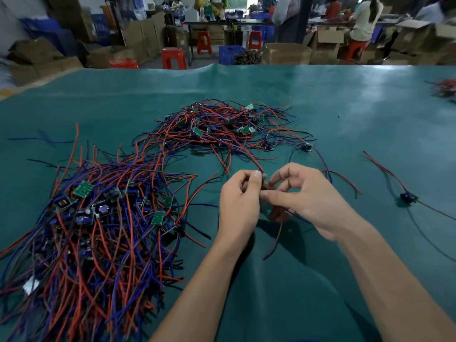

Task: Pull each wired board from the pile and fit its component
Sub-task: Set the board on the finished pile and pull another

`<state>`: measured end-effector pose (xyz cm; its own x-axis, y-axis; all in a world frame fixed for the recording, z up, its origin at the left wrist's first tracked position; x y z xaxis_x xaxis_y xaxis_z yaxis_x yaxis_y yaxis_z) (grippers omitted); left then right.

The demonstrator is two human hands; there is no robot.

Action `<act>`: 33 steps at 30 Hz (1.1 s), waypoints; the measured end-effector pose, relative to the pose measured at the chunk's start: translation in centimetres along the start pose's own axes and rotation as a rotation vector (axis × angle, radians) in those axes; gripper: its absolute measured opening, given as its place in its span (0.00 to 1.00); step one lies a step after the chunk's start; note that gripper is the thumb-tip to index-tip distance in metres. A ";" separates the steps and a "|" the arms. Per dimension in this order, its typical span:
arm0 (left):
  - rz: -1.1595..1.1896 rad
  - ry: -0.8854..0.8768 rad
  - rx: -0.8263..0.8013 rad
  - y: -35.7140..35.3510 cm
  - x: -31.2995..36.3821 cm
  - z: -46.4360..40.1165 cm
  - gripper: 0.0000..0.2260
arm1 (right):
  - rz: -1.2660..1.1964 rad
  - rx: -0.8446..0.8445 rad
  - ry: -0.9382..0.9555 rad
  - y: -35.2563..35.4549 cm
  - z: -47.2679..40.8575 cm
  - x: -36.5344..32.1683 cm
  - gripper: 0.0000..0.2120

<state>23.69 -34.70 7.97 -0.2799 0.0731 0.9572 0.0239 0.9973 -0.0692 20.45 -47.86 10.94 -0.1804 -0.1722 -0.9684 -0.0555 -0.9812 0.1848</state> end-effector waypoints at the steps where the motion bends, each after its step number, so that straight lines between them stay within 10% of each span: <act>1: -0.009 -0.005 0.002 0.1 0.0 -0.1 0.12 | 0.034 -0.050 -0.016 -0.1 0.0 0.1 0.07; 9: 0.088 0.014 -0.250 -1.4 0.3 0.5 0.10 | 0.004 0.257 0.096 2.5 -0.9 0.1 0.02; 15: 0.036 0.018 -0.367 -1.8 0.6 0.9 0.08 | -0.146 0.177 0.125 2.5 -1.2 0.3 0.06; 27: -0.067 0.063 -0.420 -1.8 0.1 1.0 0.07 | -0.640 0.812 0.217 10.9 0.2 1.5 0.09; 33: 0.046 0.044 -0.262 -1.4 0.3 0.7 0.07 | -0.311 0.275 0.038 4.1 -1.5 1.2 0.11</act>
<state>22.94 -36.08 8.22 -0.2310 0.1129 0.9664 0.2846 0.9576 -0.0438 21.42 -52.24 10.26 -0.0780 0.1207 -0.9896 -0.3630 -0.9279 -0.0845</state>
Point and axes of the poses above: each hand's wrist, its own z-axis away from the middle knuckle, its own y-axis out of the back of the hand, x = y × z, the point moved 6 cm from there along -z, towards the middle knuckle, and after that the axes turned 8 degrees about -y, right-handed, at the moved point
